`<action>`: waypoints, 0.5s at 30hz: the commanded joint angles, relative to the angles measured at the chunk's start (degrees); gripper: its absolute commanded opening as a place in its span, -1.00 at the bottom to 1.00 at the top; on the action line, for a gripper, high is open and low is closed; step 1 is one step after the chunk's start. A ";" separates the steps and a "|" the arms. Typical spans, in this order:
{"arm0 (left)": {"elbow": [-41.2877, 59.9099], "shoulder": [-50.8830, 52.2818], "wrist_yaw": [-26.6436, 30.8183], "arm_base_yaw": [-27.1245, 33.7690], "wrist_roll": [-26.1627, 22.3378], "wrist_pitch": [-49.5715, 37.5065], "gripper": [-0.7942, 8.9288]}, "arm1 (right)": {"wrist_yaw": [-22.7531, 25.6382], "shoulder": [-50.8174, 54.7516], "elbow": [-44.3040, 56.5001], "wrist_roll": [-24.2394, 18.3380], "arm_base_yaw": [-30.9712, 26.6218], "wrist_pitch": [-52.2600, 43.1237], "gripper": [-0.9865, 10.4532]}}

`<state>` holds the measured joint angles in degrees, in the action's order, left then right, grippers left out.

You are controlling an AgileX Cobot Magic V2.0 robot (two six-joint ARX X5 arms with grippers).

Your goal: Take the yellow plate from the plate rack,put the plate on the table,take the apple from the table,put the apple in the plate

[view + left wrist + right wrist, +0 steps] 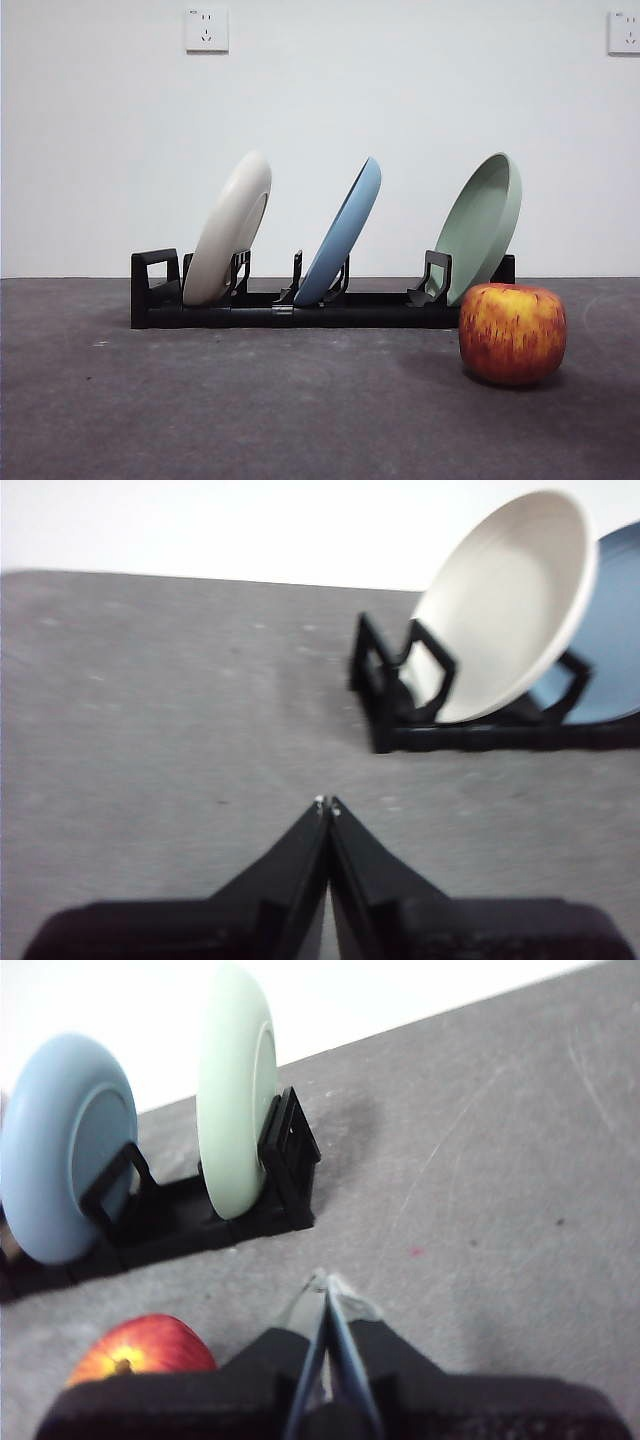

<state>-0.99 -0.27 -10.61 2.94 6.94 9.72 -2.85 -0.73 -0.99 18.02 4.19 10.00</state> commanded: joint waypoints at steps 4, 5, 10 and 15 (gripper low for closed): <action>-0.72 0.15 -3.39 0.11 8.63 -0.92 -0.85 | -0.28 -0.76 -2.86 11.98 0.07 1.01 -0.85; -1.51 0.13 -3.43 0.11 9.46 -0.63 -0.85 | -0.31 -1.36 -3.85 12.81 0.07 1.07 -0.85; -6.75 -2.40 -3.28 0.11 11.26 -0.20 -0.85 | -1.73 -6.95 -10.10 12.96 0.07 2.14 -0.85; -13.81 -9.84 -3.30 0.11 11.04 -0.24 -0.85 | -3.85 -16.04 -18.25 9.38 0.07 3.02 -0.85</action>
<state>-13.89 -8.86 -13.76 2.94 17.65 9.82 -6.11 -15.38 -17.89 29.43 4.16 13.39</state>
